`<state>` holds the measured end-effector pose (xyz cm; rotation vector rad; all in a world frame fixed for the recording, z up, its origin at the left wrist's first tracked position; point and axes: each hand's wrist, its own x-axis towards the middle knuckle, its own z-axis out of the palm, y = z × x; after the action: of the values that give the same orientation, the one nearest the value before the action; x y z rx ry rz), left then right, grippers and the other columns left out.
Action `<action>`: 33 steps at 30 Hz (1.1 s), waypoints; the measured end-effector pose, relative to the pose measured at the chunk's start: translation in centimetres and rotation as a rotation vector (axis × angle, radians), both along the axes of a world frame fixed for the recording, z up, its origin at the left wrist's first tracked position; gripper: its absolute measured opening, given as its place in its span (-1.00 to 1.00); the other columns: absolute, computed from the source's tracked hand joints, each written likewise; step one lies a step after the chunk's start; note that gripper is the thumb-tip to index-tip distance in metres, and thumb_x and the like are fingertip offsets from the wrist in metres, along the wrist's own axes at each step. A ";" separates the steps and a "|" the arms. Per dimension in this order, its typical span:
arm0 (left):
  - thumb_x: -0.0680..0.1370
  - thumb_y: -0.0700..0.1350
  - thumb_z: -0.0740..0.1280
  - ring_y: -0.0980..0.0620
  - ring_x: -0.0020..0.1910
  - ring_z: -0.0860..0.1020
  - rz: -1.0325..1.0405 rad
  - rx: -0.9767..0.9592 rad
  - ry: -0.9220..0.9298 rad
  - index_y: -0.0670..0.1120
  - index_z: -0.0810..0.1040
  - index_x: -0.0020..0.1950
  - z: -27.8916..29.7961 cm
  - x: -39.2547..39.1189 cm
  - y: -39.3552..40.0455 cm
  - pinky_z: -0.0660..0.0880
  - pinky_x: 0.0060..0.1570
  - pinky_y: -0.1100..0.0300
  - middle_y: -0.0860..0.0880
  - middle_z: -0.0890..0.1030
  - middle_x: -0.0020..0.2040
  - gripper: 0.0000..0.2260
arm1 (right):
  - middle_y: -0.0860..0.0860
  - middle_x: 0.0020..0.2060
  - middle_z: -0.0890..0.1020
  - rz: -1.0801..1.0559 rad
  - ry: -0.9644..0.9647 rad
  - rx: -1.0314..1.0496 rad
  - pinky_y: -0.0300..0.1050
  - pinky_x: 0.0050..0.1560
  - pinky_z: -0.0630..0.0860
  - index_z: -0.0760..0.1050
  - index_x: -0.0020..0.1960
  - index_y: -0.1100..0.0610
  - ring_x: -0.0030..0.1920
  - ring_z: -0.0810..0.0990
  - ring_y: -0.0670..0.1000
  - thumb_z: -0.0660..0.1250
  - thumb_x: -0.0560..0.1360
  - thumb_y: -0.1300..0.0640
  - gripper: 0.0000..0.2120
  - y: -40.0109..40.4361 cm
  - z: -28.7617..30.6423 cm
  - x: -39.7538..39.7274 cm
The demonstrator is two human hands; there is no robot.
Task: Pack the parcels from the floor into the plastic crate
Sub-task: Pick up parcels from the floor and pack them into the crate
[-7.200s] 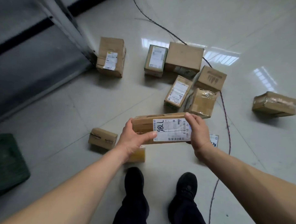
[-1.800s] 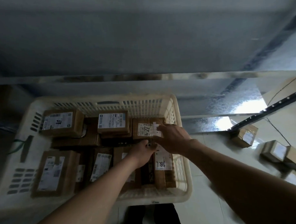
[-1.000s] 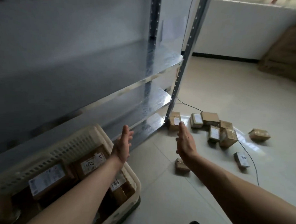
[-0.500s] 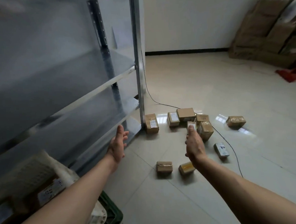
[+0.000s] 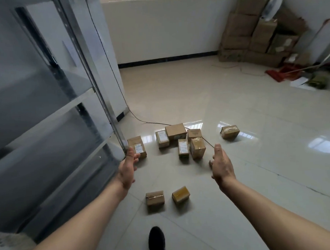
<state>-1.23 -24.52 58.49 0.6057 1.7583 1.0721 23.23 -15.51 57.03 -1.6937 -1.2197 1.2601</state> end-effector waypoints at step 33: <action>0.45 0.40 -0.03 -0.17 0.38 0.37 0.023 -0.256 -0.059 -0.05 0.45 0.37 -10.9 6.9 37.3 0.32 0.26 -0.17 -0.10 0.42 0.40 -0.28 | 0.04 0.46 0.43 0.055 -0.135 -0.236 0.15 0.47 0.29 0.34 0.51 0.05 0.42 0.43 0.10 -0.04 0.53 -0.38 -0.27 36.1 -13.4 5.5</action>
<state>5.65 12.73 47.57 0.3926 1.8170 0.8531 28.71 20.63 43.67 -1.9533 -1.2431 1.3869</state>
